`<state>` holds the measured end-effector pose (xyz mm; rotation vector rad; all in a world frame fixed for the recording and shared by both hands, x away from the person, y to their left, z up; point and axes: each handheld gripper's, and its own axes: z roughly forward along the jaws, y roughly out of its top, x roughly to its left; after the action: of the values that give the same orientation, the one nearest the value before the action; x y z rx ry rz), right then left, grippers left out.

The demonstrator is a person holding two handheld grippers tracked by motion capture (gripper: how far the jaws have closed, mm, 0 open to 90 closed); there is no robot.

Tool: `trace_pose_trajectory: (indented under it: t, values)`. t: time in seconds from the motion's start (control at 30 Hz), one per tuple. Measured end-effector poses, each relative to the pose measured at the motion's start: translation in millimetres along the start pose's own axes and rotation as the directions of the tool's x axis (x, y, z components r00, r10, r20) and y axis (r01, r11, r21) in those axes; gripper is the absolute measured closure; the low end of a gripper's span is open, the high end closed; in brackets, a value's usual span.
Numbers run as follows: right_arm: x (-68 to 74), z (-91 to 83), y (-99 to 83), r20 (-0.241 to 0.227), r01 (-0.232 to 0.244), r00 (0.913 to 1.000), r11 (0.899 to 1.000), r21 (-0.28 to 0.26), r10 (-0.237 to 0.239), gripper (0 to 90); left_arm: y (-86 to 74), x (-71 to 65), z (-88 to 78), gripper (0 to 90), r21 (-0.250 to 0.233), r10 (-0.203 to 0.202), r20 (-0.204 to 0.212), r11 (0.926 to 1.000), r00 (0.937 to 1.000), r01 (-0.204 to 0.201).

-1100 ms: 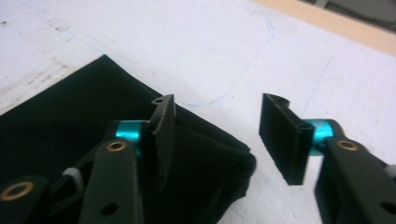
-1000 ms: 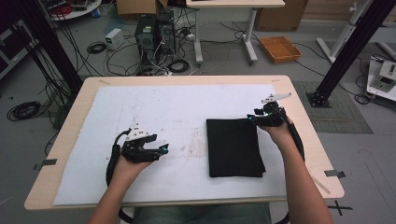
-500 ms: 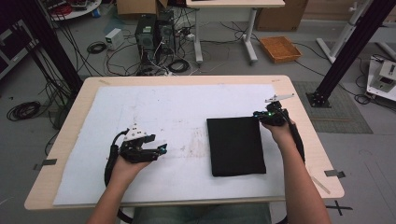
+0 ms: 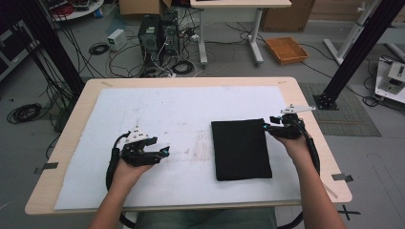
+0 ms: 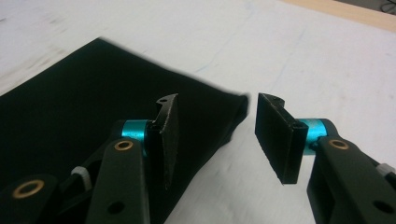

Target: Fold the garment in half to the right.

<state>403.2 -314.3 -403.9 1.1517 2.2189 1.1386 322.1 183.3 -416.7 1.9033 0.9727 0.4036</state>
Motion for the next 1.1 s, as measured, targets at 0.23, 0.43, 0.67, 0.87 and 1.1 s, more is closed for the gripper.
trace_pose_trajectory:
  t: [0.23,0.43,0.67,0.87,1.1]
  values:
    - [25.5,-18.6,-22.6,-0.049,0.069,0.9965,0.998,0.010,-0.068,49.6,0.6,-0.5,-1.0,33.5,-0.020,0.000,0.001,0.9998,1.0000,0.000]
    - [37.7,-27.2,-34.3,-0.082,0.089,0.9927,0.996,0.005,-0.088,49.0,0.5,-0.3,-2.0,33.2,-0.024,0.006,-0.007,0.9997,1.0000,-0.006]
    - [45.9,-33.6,-52.4,-0.113,0.100,0.9890,0.994,0.039,-0.095,49.1,0.5,2.5,-4.5,30.0,-0.060,0.009,0.014,0.9982,0.9999,-0.008]
    - [46.4,-32.2,-71.1,-0.185,0.084,0.9806,0.992,0.095,-0.066,67.3,1.3,-0.3,-6.1,28.0,-0.077,0.033,0.056,0.9966,0.9979,-0.029]
    - [37.2,-37.5,-79.8,-0.195,0.079,0.9791,0.992,0.102,-0.058,88.4,1.3,-2.8,-6.7,28.0,-0.073,0.044,0.065,0.9966,0.9969,-0.039]
